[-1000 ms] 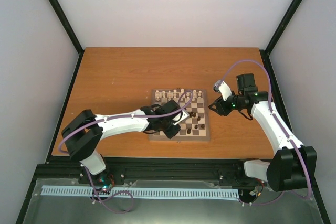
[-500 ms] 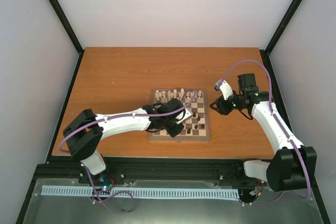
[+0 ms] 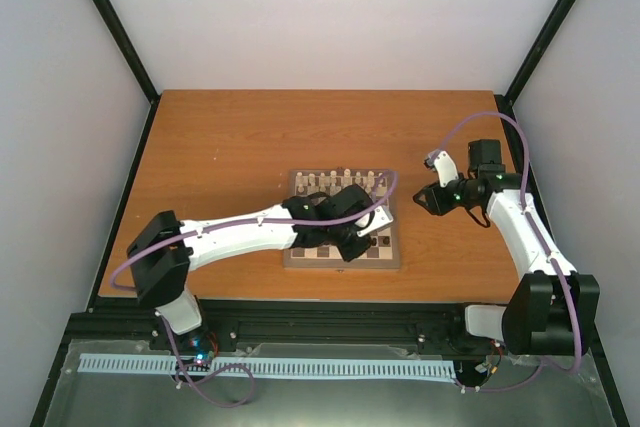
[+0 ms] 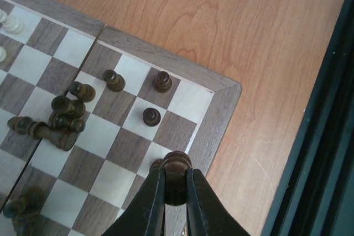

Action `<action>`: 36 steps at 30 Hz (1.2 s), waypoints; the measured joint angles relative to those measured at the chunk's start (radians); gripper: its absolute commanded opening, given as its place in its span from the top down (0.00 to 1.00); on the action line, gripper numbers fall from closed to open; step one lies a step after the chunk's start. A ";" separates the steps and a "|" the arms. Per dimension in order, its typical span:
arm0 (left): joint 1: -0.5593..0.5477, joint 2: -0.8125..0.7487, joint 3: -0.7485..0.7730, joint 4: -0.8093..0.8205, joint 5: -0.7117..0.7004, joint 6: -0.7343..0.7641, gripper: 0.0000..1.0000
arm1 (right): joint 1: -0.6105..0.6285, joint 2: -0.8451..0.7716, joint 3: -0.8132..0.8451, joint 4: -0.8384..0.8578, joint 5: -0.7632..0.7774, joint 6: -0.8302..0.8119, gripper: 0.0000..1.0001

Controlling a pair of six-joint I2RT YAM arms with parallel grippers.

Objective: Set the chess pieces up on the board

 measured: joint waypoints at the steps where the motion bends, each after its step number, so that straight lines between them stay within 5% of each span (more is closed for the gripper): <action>1: -0.003 0.017 0.011 -0.001 0.000 0.007 0.96 | -0.003 0.000 0.000 -0.001 -0.002 0.000 0.59; 36: -0.065 0.295 0.171 -0.074 -0.110 0.079 0.95 | -0.016 0.002 0.000 -0.022 -0.046 -0.011 0.58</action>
